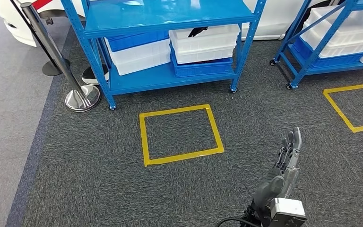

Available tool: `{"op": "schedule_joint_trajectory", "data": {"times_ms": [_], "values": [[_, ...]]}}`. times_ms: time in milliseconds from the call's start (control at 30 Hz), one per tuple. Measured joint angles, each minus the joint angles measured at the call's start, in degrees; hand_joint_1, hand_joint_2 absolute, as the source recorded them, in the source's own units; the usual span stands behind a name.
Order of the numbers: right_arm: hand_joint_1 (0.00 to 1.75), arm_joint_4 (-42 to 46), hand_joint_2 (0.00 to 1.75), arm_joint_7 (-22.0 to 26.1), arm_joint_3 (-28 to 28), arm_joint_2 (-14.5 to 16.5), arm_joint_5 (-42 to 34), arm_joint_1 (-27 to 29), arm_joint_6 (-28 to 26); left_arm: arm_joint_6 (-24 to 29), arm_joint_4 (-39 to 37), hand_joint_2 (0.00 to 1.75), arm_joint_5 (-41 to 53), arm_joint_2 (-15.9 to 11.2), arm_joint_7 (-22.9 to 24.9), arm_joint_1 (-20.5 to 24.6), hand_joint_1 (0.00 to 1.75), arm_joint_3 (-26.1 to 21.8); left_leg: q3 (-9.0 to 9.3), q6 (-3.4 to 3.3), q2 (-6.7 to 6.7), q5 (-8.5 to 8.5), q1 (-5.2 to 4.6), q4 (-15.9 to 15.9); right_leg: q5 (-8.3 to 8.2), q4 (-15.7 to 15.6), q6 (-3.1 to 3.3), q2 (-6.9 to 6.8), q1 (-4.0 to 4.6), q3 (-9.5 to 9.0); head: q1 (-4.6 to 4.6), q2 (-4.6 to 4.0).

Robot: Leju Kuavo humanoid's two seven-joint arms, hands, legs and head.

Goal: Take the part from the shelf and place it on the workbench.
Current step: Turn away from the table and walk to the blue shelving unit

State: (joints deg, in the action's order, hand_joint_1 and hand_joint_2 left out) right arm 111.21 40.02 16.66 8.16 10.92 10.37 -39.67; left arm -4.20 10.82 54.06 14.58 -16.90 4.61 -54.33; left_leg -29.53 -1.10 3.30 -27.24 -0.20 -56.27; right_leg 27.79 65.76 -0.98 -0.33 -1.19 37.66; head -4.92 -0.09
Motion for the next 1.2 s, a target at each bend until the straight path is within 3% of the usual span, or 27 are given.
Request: {"op": "schedule_joint_trajectory", "data": {"times_ms": [67, 100, 233, 367, 533, 700, 833, 1000, 1100, 1200], "values": [[0.00, 0.0, 0.00, 0.0, 0.0, 0.0, 0.6, 0.0, -0.1, 0.0, 0.0, 0.00, 0.0, 0.1, 0.0, 0.2, 0.00, 0.0, -0.03, 0.42, 0.40, -0.36, -0.20, -0.4, -1.56, -6.0, 0.61, -0.51, 0.35, -3.56, 0.00, 0.00], [0.00, 0.0, 0.00, 0.0, -0.1, 0.1, 1.0, 0.0, -0.1, 0.0, 0.0, 0.00, 0.0, 0.1, 0.0, 0.3, 0.00, 0.0, -0.07, 0.62, 0.48, -0.52, -0.25, -0.5, -1.56, -7.1, 0.87, -0.66, 0.49, -4.18, 0.00, 0.00], [0.00, -0.9, 0.00, -0.3, -1.3, 0.8, 3.1, 0.6, -0.1, 0.0, 0.0, 0.00, 0.0, 0.0, -0.2, 0.3, 0.00, -0.1, -0.04, 0.23, 0.36, -0.83, -0.29, -0.7, -1.57, -7.3, 1.11, -0.64, 0.63, -4.36, -0.01, 0.00], [0.00, -4.9, 1.75, -1.9, -5.3, 1.9, 7.3, 1.6, -0.1, 0.0, 0.0, 0.00, -0.1, 0.0, -0.5, 0.3, 0.00, -0.6, 0.04, 0.75, 0.32, -0.71, -0.10, -0.5, -1.40, -7.3, 1.41, -0.65, 0.89, -4.36, -0.01, 0.00], [0.00, -17.7, 1.75, -4.6, -18.3, 5.5, 18.5, -0.1, -0.1, 0.3, 0.0, 0.00, -0.1, 0.0, -1.3, 0.3, 0.00, -1.4, 0.08, 1.19, 0.30, -0.66, -0.06, -0.3, -1.35, -7.2, 1.49, -0.67, 0.91, -4.38, -0.01, 0.00], [0.00, -39.4, 1.75, -4.7, -29.8, 5.5, 14.0, -6.3, 0.1, 0.3, 0.0, 0.00, -0.1, 0.0, -1.7, 0.3, 0.00, -1.7, 0.11, 1.21, 0.25, -0.65, -0.11, -0.3, -1.37, -7.2, 1.46, -0.70, 0.85, -4.43, -0.01, 0.00], [0.00, -58.0, 1.75, -6.9, -35.9, 4.1, 14.6, -11.2, 0.6, 0.2, 0.0, 0.00, 0.0, 0.0, -1.8, 0.4, 0.00, -1.9, 0.17, 1.19, 0.24, -0.67, -0.20, -0.4, -1.39, -7.2, 1.42, -0.71, 0.79, -4.45, -0.01, 0.00], [0.00, -78.4, 1.75, -19.7, -38.8, 1.1, 21.0, -14.7, 7.0, 0.2, 0.0, 0.00, 0.4, 0.0, -1.6, 0.4, 0.00, -2.4, 0.17, 1.11, 0.20, -0.71, -0.22, -0.4, -1.39, -7.3, 1.38, -0.77, 0.76, -4.50, -0.01, 0.00], [0.00, -86.5, 1.75, -28.2, -39.0, 0.3, 22.9, -14.6, 10.5, 0.2, 0.0, 0.00, 0.6, -0.1, -1.4, 0.3, 0.00, -2.7, 0.15, 1.07, 0.18, -0.75, -0.23, -0.4, -1.37, -7.3, 1.35, -0.80, 0.73, -4.49, -0.01, 0.00], [0.00, -91.8, 1.75, -32.3, -39.4, -0.1, 22.8, -13.9, 14.4, 0.2, 0.0, 0.00, 0.8, -0.1, -1.4, 0.3, 0.00, -2.8, 0.10, 1.05, 0.20, -0.79, -0.23, -0.4, -1.35, -7.3, 1.35, -0.78, 0.61, -4.49, 0.00, 0.00]]}}
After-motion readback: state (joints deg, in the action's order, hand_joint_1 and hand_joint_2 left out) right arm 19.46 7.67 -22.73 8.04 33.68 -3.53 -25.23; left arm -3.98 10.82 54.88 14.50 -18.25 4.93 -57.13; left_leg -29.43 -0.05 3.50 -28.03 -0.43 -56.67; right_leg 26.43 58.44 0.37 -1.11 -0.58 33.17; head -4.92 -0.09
